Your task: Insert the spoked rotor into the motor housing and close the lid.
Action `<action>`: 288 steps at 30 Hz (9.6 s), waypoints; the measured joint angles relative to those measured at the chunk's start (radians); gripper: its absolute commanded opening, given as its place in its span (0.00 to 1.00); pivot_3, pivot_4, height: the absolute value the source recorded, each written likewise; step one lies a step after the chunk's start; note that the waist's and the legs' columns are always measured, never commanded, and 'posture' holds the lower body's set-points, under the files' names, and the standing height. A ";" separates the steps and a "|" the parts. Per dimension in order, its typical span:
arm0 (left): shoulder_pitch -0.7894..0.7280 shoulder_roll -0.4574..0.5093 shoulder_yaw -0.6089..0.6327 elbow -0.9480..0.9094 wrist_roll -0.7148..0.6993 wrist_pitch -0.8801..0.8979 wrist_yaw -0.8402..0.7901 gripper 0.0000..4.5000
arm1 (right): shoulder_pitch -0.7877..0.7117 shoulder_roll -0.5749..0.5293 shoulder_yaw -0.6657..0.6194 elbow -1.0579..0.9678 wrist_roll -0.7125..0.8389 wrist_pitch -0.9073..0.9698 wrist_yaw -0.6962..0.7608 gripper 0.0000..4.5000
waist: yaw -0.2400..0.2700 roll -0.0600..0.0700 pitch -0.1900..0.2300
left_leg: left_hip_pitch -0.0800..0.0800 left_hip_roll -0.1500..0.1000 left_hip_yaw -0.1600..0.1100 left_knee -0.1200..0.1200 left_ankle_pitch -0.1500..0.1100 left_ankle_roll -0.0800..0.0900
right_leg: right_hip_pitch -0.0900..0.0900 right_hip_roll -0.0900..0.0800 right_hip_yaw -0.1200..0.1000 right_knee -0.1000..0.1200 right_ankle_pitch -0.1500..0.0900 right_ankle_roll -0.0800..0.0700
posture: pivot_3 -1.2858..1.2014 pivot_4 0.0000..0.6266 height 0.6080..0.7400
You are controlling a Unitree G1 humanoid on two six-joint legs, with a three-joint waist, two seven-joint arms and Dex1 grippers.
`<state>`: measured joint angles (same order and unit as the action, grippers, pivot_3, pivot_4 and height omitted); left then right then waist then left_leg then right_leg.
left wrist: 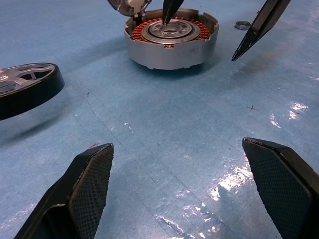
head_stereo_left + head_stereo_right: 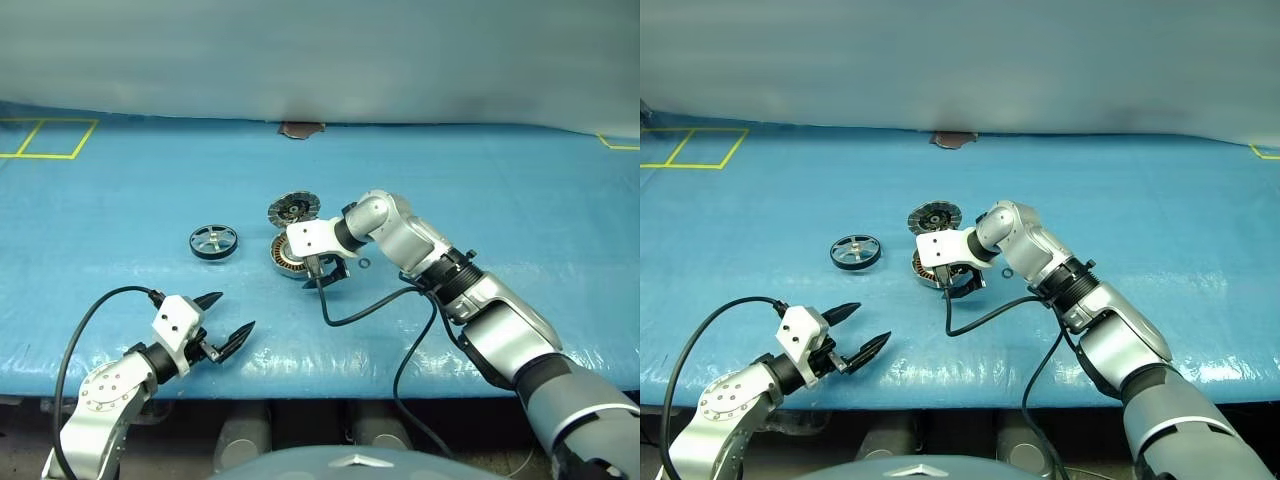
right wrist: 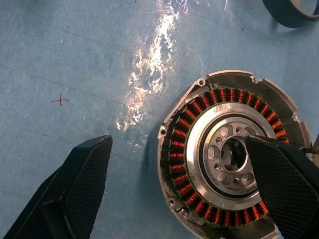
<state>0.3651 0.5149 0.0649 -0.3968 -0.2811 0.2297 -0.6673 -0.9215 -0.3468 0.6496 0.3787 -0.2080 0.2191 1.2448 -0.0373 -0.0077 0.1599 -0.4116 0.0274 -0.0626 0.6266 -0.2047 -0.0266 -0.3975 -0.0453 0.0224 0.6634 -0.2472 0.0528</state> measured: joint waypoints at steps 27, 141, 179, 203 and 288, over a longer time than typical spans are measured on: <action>-0.019 0.000 -0.009 0.003 0.004 0.000 -0.003 1.00 | 0.012 0.015 0.007 0.016 -0.066 -0.020 -0.008 0.65 | 0.000 0.000 0.000 | 0.000 0.000 0.000 0.000 0.000 0.000 | 0.000 0.000 0.000 0.000 0.000 0.000 | 0.52 0.24 1.00; -0.050 0.005 -0.040 0.034 0.044 -0.059 0.014 1.00 | 0.874 0.259 -0.526 -0.575 0.222 0.326 -0.989 0.15 | 0.001 -0.001 -0.001 | 0.000 0.003 0.001 -0.001 -0.002 -0.004 | 0.000 0.002 0.001 -0.001 -0.006 -0.001 | 0.52 0.24 1.00; -0.042 0.004 -0.038 0.037 0.044 -0.062 0.018 1.00 | 0.664 0.229 -0.204 -0.586 0.240 0.368 -0.833 0.15 | 0.001 -0.001 -0.001 | 0.000 0.002 0.000 -0.001 -0.002 -0.004 | -0.001 0.002 0.001 -0.001 -0.005 0.000 | 0.52 0.24 1.00; -0.038 0.004 -0.037 0.037 0.043 -0.062 0.013 1.00 | 0.700 0.223 -0.192 -0.588 0.245 0.372 -0.827 0.15 | 0.001 -0.001 -0.001 | 0.000 0.003 0.000 -0.001 -0.002 -0.004 | -0.001 0.002 0.001 -0.001 -0.005 0.000 | 0.52 0.24 1.00; -0.036 0.008 -0.036 0.039 0.035 -0.054 0.007 1.00 | 0.709 0.191 -0.181 -0.683 0.244 0.450 -0.829 0.02 | 0.000 -0.001 -0.001 | 0.000 0.003 0.000 -0.001 -0.002 -0.004 | -0.001 0.002 0.001 -0.001 -0.005 0.000 | 0.52 0.24 1.00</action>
<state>0.3291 0.5231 0.0287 -0.3575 -0.2465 0.1757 -0.6604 -0.2130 -0.1554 0.4690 -0.3038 0.0357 0.6696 0.4155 -0.0369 -0.0088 0.1590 -0.4117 0.0300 -0.0623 0.6257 -0.2064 -0.0302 -0.3986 -0.0433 0.0236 0.6626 -0.2527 0.0525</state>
